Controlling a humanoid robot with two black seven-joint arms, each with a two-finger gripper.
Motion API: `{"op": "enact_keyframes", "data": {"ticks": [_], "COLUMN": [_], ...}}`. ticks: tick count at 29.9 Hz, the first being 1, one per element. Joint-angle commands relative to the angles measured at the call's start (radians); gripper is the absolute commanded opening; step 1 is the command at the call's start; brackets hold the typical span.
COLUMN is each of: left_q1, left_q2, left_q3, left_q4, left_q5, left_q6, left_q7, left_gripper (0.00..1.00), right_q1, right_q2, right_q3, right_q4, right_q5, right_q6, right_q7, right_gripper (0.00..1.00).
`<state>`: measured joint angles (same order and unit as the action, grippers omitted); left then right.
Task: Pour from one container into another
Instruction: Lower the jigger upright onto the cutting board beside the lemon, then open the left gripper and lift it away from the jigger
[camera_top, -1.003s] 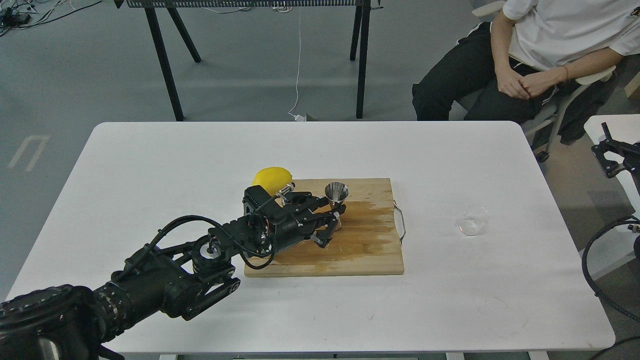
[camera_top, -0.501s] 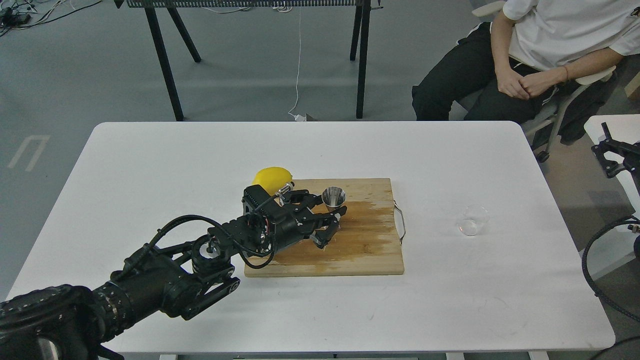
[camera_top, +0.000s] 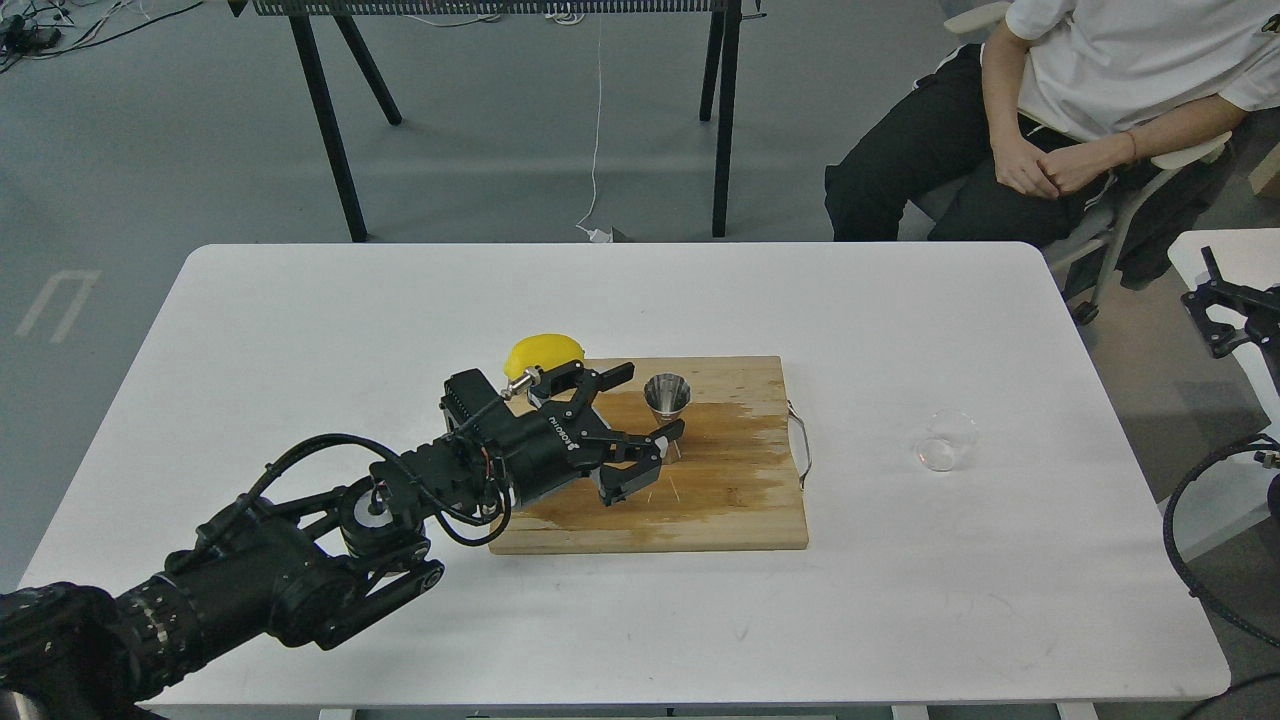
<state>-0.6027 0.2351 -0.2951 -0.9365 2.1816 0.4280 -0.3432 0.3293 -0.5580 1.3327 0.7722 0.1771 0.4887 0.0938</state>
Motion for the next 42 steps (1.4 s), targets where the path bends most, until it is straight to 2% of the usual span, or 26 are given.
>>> {"op": "enact_keyframes", "data": {"ticks": [1,5,7,11,13,15,18,21,26,32,35,40,42], "left_q1": [0.023,0.044,0.046,0.02,-0.005,-0.017,-0.022,-0.038,-0.043,-0.043,-0.037,-0.022,-0.019], "left_q2": [0.076,0.185,0.219,0.253,0.259,0.26,0.254,0.253,0.245,0.182,0.175,0.148,0.15], "left_q3": [-0.001,-0.053,-0.094,-0.197,-0.274,-0.361,-0.522,-0.617,-0.634,-0.622,-0.621,-0.621,-0.622], "left_q4": [-0.094,-0.282,-0.37,-0.404,-0.394,-0.366,-0.268,-0.179,-0.015,0.165,0.222,0.223,0.223], "left_q5": [0.0,0.0,-0.153,-0.526,-0.706,-0.912,-1.223,-1.445,-1.657,-1.948,-2.025,-2.053,-2.054], "left_q6": [0.005,-0.003,-0.014,-0.083,-0.156,-0.274,-0.447,-0.547,-0.643,-0.842,-0.882,-0.888,-0.89], "left_q7": [-0.026,-0.068,-0.077,-0.102,-0.126,-0.14,-0.134,-0.131,-0.134,-0.132,-0.131,-0.129,-0.128], "left_gripper": [0.92,0.92,0.92,0.92,0.92,0.92,0.98,0.99,1.0,1.0,1.0,1.0,1.0], "right_q1": [-0.012,-0.013,-0.015,-0.013,-0.013,-0.013,-0.015,-0.032,-0.079,-0.146,-0.232,-0.332,-0.364], "right_q2": [0.001,0.001,0.001,0.007,0.001,0.001,0.006,0.007,0.026,0.092,0.108,0.13,0.142], "right_q3": [-0.001,-0.012,-0.01,-0.006,-0.006,-0.006,-0.004,-0.006,-0.003,-0.001,-0.006,-0.009,-0.015], "right_q4": [0.029,0.021,0.006,-0.059,-0.067,-0.074,-0.079,-0.048,0.013,0.091,0.194,0.343,0.398], "right_q5": [0.004,0.004,0.002,0.002,0.002,0.002,0.002,0.007,0.018,0.09,0.168,0.252,0.303], "right_q6": [0.0,0.0,0.0,0.0,0.0,0.0,0.0,0.0,0.0,0.0,0.0,0.0,-0.069], "right_q7": [-0.003,-0.016,-0.025,-0.023,-0.023,-0.023,-0.016,-0.016,-0.019,-0.017,-0.019,-0.02,-0.02], "right_gripper": [1.0,1.0,1.0,1.0,1.0,1.0,1.0,1.0,1.0,1.0,1.0,1.0,1.0]}}
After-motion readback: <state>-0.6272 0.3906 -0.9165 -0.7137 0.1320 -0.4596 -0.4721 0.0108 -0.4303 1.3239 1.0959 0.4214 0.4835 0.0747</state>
